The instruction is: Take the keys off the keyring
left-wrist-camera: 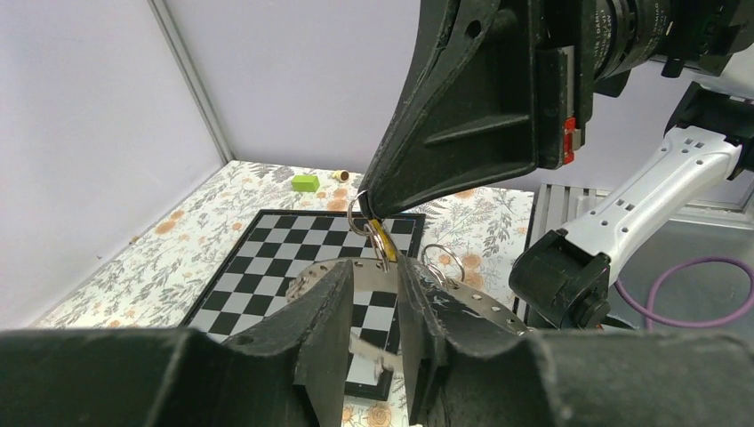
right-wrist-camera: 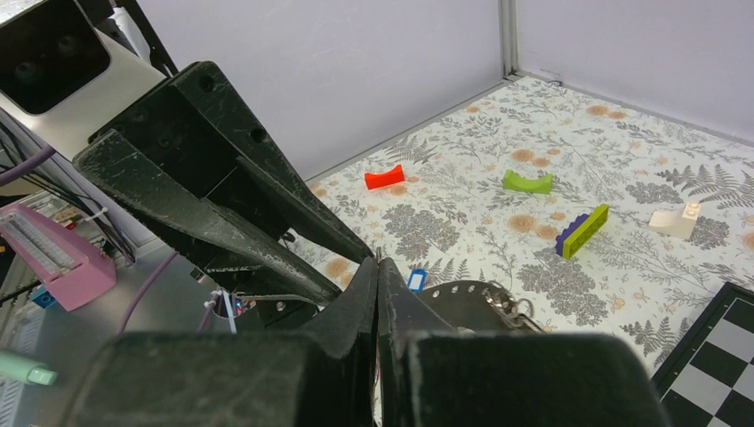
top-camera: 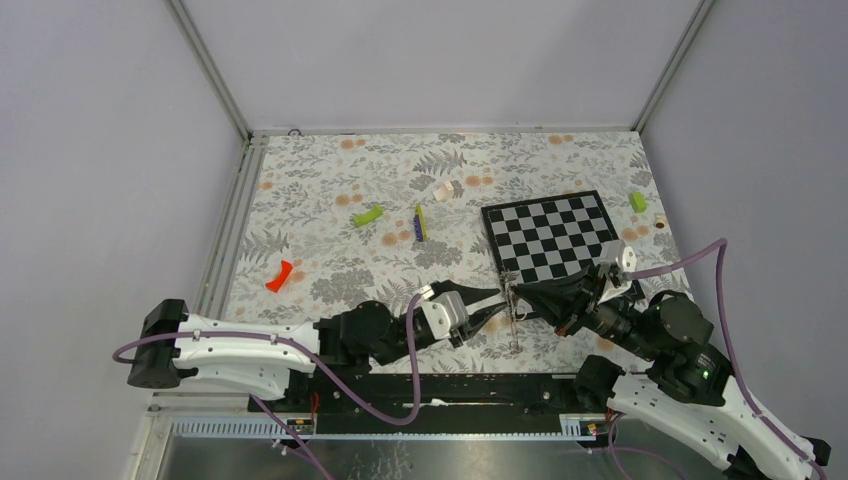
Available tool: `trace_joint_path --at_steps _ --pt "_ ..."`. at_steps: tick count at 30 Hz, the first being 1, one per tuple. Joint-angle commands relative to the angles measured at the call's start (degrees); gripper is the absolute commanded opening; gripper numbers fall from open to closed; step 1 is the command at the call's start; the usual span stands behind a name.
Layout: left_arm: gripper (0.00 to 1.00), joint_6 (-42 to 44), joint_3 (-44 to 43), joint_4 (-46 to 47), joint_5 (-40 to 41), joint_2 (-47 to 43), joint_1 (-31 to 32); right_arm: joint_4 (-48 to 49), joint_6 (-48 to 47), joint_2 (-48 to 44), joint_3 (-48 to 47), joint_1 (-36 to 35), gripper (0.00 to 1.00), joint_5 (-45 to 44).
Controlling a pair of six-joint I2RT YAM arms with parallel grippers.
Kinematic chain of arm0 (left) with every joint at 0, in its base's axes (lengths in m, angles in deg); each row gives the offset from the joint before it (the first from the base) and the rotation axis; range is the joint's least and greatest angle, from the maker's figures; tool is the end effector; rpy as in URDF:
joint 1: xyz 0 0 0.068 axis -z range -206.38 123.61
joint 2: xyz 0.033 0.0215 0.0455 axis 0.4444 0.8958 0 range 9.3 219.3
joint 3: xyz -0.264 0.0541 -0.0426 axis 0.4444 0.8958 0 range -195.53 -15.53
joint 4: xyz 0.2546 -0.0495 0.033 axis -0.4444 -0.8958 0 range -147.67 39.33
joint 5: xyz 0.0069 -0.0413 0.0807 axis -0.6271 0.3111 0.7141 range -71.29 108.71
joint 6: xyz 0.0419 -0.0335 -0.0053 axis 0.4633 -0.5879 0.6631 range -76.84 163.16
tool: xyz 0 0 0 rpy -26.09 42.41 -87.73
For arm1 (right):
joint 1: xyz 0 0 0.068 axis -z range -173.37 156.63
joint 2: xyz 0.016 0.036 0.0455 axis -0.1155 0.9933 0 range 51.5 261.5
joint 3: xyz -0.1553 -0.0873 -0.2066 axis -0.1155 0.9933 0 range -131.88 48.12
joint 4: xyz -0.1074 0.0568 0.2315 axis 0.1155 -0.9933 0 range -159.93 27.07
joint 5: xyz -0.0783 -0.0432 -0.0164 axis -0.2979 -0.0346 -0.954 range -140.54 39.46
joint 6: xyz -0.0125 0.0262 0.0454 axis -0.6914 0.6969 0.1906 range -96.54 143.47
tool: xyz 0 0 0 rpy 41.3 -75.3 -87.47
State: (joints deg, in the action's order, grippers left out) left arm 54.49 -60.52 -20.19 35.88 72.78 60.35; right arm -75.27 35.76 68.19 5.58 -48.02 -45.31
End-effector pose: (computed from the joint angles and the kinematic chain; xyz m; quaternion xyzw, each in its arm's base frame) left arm 0.0252 -0.2582 0.3513 0.3938 0.4956 -0.3955 0.6654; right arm 0.0365 0.0573 0.3757 -0.2568 0.5637 0.4563 0.6388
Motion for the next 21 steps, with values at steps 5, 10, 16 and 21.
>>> trace_joint_path --at_steps 5,10,16,21 --pt "0.31 -0.8 -1.6 4.7 1.6 0.2 0.2 5.1 0.4 -0.7 -1.4 0.2 0.00 2.2" --pt "0.32 -0.9 -1.7 4.9 0.5 0.5 0.2 5.5 0.5 -0.7 -1.2 0.2 0.00 2.3" --pt "0.33 -0.7 -1.7 5.2 0.2 1.0 0.2 5.8 0.7 -0.6 -1.1 0.2 0.00 2.8" --pt "0.33 -0.9 -1.3 5.5 0.4 0.9 0.2 5.9 0.7 -0.8 -1.1 0.2 0.00 3.4"
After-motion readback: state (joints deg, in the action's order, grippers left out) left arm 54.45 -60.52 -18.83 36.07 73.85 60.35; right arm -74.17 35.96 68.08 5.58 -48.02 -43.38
